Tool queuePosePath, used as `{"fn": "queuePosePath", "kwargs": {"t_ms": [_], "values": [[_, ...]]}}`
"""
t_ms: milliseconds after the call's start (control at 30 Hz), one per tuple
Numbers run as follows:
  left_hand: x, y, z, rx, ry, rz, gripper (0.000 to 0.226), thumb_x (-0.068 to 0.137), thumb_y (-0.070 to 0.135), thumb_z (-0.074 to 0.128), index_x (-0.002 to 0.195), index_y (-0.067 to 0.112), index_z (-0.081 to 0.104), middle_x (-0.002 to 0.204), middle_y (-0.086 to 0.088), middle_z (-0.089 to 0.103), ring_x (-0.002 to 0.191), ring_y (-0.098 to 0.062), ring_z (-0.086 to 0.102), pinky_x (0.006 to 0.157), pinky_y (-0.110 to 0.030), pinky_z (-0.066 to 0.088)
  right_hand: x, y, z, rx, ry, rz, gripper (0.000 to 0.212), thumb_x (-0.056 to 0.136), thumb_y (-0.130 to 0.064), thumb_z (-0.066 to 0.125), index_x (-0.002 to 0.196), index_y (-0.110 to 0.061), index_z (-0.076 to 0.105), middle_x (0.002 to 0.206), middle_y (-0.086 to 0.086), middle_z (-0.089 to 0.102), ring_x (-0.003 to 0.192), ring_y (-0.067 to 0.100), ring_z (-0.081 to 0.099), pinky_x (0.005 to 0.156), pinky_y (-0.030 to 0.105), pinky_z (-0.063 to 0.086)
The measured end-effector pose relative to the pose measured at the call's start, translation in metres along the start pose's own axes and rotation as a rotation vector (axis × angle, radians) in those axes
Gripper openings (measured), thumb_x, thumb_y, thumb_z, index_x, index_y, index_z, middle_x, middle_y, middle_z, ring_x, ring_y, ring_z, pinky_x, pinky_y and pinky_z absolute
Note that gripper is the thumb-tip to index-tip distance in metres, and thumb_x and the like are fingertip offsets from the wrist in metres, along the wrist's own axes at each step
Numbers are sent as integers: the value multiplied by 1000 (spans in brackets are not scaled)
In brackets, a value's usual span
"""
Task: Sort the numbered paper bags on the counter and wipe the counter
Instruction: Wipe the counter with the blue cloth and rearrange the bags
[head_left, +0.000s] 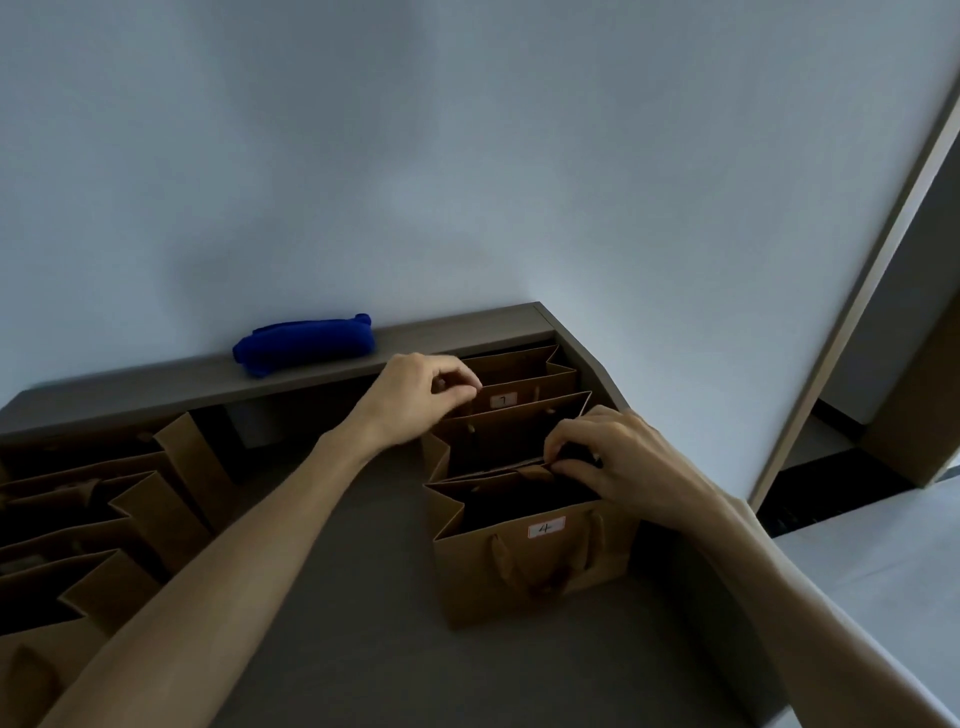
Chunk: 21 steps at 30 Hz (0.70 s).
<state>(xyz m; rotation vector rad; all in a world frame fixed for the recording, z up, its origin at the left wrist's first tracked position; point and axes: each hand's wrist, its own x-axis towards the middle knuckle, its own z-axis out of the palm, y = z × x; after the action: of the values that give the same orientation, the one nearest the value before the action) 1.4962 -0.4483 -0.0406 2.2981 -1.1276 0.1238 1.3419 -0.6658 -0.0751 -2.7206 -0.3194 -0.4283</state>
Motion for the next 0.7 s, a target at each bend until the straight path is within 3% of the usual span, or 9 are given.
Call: {"fn": "queuePosePath", "kwargs": {"t_ms": [67, 200, 500, 700], "values": [[15, -9, 7, 104, 20, -29, 19, 90, 25, 64, 109, 23, 69, 110, 5, 67, 95, -4, 60, 82, -22, 49, -2, -1, 0, -4, -9, -2, 13, 93, -31, 60, 106, -33, 61, 97, -25, 54, 96, -4, 45, 87, 27, 41], [38, -23, 20, 296, -105, -90, 23, 92, 27, 61, 114, 23, 66, 118, 1, 66, 100, -12, 62, 83, -32, 53, -2, 0, 0, 8, -7, -5, 15, 93, -31, 59, 108, -36, 60, 100, -24, 57, 97, -3, 47, 87, 30, 44], [58, -31, 16, 250, -123, -167, 21, 91, 23, 63, 111, 19, 70, 121, -4, 66, 112, -18, 60, 92, -36, 49, 1, 1, -1, -11, -17, -2, 16, 94, -31, 58, 109, -35, 64, 102, -21, 62, 100, -1, 50, 89, 30, 44], [45, -25, 15, 227, -159, -102, 21, 91, 24, 63, 110, 20, 71, 117, -1, 68, 107, -13, 62, 90, -32, 52, 10, -2, -4, -16, -46, 30, 18, 95, -28, 59, 111, -28, 68, 105, -13, 65, 99, 0, 52, 77, 9, 35]]}}
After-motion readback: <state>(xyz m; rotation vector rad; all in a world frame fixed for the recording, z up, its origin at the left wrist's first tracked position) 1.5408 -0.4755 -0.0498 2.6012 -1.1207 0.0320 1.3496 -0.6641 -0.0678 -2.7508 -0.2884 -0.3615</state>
